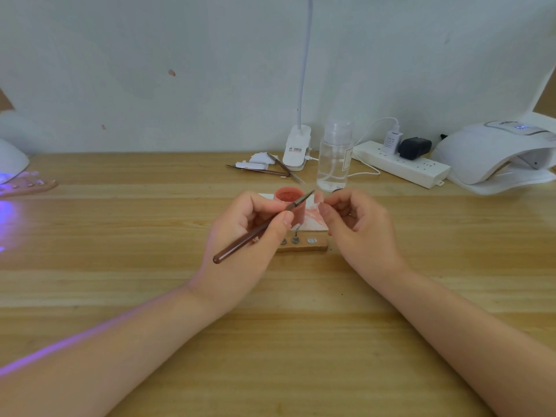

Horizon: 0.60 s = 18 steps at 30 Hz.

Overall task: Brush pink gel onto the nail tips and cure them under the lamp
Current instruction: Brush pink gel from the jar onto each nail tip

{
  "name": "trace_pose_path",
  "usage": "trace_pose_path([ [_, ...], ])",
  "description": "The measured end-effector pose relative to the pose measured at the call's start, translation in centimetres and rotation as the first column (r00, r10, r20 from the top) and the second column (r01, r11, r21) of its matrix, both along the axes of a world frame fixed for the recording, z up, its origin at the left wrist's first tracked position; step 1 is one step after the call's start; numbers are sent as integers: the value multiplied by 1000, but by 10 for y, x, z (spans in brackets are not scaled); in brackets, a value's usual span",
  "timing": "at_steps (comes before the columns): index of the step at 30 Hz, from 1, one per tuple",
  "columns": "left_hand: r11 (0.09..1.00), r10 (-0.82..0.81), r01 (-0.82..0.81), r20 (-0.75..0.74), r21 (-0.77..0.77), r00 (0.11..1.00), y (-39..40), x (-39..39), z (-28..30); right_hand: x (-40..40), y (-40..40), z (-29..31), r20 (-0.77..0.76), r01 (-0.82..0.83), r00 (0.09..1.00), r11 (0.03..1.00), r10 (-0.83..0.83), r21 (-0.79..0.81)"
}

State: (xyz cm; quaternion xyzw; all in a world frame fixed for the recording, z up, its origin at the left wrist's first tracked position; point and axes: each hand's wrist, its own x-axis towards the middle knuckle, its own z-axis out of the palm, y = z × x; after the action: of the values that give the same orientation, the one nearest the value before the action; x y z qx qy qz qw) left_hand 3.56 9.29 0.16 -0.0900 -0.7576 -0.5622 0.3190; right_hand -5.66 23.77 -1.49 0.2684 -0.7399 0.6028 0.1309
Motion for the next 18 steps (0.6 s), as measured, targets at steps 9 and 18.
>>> trace_pose_path([
  [9,999,19,-20,-39,-26,999,-3,4,0,-1,0,0,15,20,1000,1000,-20,-2],
  [18,999,27,-27,9,-41,1000,1,2,2,2,-1,1,-33,17,999,999,-16,38],
])
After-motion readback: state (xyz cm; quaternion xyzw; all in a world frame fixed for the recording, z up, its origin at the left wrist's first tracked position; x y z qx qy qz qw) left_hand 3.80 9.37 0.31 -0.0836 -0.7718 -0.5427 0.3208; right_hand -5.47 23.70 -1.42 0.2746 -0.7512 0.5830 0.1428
